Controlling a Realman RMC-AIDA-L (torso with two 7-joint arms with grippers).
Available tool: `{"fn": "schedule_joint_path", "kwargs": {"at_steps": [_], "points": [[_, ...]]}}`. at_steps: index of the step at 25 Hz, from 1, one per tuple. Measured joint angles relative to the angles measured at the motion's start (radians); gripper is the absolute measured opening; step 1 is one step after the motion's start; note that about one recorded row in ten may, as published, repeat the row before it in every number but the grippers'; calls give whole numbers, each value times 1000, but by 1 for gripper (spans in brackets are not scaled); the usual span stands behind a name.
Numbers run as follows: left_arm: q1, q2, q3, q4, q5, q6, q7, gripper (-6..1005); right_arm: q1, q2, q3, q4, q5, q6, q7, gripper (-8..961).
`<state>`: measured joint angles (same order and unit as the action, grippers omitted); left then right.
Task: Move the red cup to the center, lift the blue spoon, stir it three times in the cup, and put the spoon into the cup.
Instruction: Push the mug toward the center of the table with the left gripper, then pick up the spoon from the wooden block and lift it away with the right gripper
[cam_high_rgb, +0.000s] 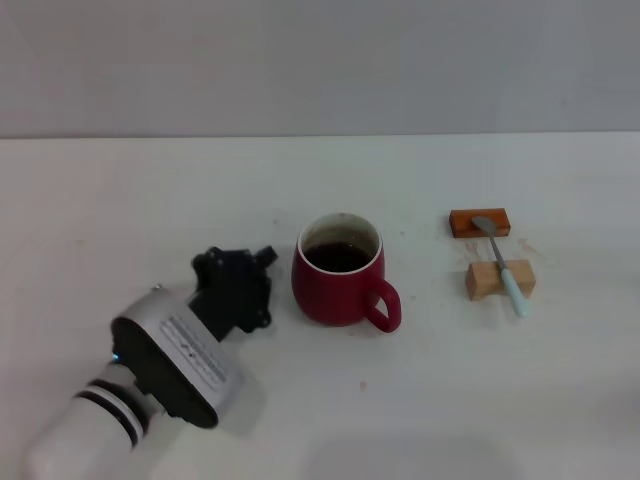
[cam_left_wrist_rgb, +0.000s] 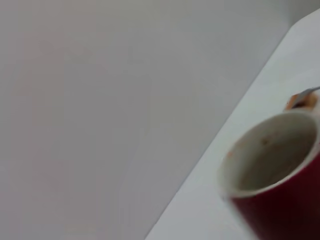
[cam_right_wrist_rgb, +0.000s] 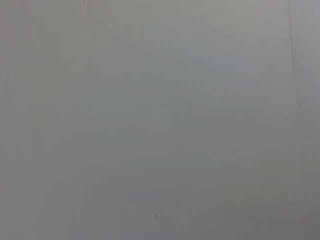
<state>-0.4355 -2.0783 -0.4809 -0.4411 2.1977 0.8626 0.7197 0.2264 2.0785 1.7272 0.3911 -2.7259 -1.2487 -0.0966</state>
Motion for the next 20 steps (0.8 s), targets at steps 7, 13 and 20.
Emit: {"fn": "schedule_joint_path", "kwargs": {"at_steps": [7,13,20], "points": [[18,3,-191,63,-53,53,-150,39,-1,1,-2,-6,0,0,0,717],[58,7,-433,115,-64,155,-469,41,-2,1,-3,-6,0,0,0,717],[77,11,-531,122,-64,188,-641,43,-2,2,-3,-5,0,0,0,716]]}}
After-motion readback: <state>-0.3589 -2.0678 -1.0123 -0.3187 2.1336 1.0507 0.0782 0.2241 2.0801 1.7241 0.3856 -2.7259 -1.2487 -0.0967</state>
